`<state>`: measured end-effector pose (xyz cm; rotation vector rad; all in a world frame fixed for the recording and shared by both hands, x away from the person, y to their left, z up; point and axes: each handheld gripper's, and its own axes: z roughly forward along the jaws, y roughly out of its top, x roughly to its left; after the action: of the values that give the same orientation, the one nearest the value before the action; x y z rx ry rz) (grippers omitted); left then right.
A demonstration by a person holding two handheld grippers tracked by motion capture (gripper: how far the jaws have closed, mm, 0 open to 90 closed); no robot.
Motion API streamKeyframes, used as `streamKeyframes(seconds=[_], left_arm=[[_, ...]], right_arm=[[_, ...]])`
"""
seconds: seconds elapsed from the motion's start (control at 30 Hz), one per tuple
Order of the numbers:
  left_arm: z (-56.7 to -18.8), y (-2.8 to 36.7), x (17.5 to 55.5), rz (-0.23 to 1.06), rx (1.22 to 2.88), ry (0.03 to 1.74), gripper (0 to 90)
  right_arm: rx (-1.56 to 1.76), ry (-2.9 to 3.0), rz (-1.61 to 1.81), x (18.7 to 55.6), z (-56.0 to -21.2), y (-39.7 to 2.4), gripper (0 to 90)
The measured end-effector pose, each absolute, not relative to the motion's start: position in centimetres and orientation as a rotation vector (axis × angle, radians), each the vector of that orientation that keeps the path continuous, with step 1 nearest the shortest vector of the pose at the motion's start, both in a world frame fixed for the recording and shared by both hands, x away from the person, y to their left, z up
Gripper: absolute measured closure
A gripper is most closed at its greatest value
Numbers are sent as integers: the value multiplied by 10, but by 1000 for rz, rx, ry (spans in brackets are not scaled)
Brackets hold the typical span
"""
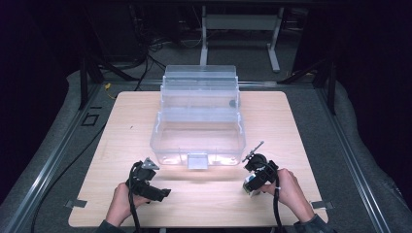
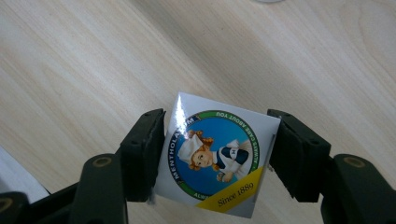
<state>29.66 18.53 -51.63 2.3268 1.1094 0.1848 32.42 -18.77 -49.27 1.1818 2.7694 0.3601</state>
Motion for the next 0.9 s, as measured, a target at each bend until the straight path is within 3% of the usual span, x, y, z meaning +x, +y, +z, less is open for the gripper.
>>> streamKeyframes(seconds=[0.27, 0.47, 0.6, 0.9], left_arm=[[-517, 191, 298, 192, 2316, 1131, 85], [-518, 190, 299, 180, 2334, 1122, 85], [-518, 191, 299, 178, 2336, 1122, 85], [-518, 193, 300, 178, 2333, 1135, 87]], right_arm=[[1191, 2759, 319, 327, -493, -189, 383], [1248, 2722, 288, 327, -494, -193, 331], [1239, 2728, 323, 328, -493, -197, 434], [1183, 2748, 298, 328, -492, -200, 465]])
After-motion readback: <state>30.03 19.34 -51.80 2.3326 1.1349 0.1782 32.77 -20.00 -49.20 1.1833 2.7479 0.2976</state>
